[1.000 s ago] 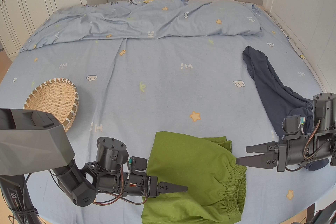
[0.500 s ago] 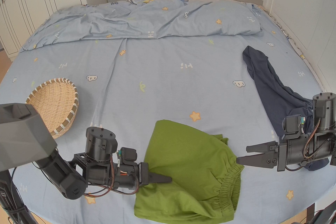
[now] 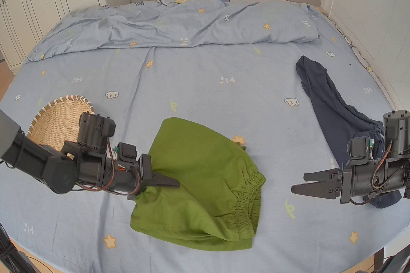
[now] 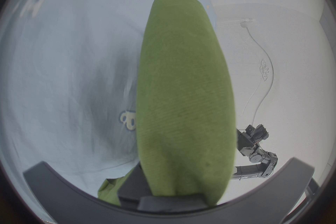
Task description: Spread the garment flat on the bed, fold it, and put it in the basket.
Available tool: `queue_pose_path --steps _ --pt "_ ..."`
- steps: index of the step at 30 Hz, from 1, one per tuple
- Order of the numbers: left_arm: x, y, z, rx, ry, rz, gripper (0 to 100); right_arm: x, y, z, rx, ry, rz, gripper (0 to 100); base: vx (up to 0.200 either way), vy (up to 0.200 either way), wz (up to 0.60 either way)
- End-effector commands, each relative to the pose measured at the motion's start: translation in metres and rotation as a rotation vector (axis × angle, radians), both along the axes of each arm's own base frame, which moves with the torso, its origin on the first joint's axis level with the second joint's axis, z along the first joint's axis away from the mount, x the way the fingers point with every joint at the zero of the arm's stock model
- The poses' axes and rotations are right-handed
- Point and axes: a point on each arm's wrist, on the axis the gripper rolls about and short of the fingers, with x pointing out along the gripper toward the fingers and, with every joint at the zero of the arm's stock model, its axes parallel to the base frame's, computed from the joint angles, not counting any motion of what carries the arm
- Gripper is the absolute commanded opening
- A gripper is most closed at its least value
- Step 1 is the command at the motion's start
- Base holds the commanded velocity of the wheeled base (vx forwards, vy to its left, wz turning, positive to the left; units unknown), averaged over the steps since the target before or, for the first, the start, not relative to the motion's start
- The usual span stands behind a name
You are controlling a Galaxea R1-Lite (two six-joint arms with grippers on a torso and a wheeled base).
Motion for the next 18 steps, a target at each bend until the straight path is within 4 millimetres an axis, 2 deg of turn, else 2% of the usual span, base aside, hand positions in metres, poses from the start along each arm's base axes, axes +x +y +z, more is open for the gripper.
queue_pose_path --steps 1,18 --pt "0.0075 0.0128 0.0336 -0.013 -0.083 0.035 0 0.0009 -0.0010 0.0004 0.001 -0.002 -0.006 100 0.000 0.200 0.00" --pt "0.0104 0.0125 0.0354 0.008 -0.075 0.022 0 0.0006 -0.0011 0.0014 0.002 -0.006 -0.006 100 0.000 0.200 0.00"
